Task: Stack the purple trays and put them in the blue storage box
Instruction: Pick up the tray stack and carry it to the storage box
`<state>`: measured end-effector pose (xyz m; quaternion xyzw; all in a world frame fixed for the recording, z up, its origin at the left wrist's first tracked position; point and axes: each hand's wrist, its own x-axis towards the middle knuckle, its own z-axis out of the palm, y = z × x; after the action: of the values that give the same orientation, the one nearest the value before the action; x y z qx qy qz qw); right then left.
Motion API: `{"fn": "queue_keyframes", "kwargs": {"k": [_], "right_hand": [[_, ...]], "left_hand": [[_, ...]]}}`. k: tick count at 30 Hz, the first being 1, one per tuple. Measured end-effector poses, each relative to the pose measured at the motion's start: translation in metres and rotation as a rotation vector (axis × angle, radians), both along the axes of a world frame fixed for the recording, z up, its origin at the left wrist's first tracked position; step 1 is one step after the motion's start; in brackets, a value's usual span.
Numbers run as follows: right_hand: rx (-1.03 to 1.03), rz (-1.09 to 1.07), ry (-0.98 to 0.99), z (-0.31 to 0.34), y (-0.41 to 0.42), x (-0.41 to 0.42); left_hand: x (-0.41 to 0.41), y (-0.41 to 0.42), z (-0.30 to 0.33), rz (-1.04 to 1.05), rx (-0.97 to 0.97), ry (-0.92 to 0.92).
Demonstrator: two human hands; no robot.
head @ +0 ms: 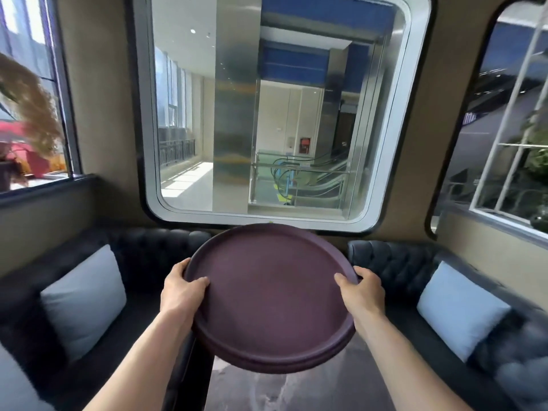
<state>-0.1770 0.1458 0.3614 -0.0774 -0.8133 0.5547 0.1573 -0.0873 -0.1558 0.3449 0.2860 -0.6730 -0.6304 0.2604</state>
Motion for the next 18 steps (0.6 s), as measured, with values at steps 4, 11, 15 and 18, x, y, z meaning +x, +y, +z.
{"fn": "queue_keyframes", "kwargs": {"k": [4, 11, 15, 18], "right_hand": [[0.02, -0.016, 0.005, 0.013, -0.002, 0.001], [-0.018, -0.028, -0.004, 0.019, 0.003, 0.004], [-0.02, -0.034, -0.007, 0.02, 0.012, 0.003], [-0.031, -0.049, -0.007, 0.019, 0.026, 0.002]], "left_hand": [[0.003, -0.003, 0.009, -0.002, 0.002, 0.001], [0.001, 0.006, 0.015, 0.008, 0.011, -0.001], [-0.003, 0.017, 0.016, -0.007, 0.01, -0.008], [-0.007, 0.032, 0.016, -0.018, 0.004, -0.011]]}}
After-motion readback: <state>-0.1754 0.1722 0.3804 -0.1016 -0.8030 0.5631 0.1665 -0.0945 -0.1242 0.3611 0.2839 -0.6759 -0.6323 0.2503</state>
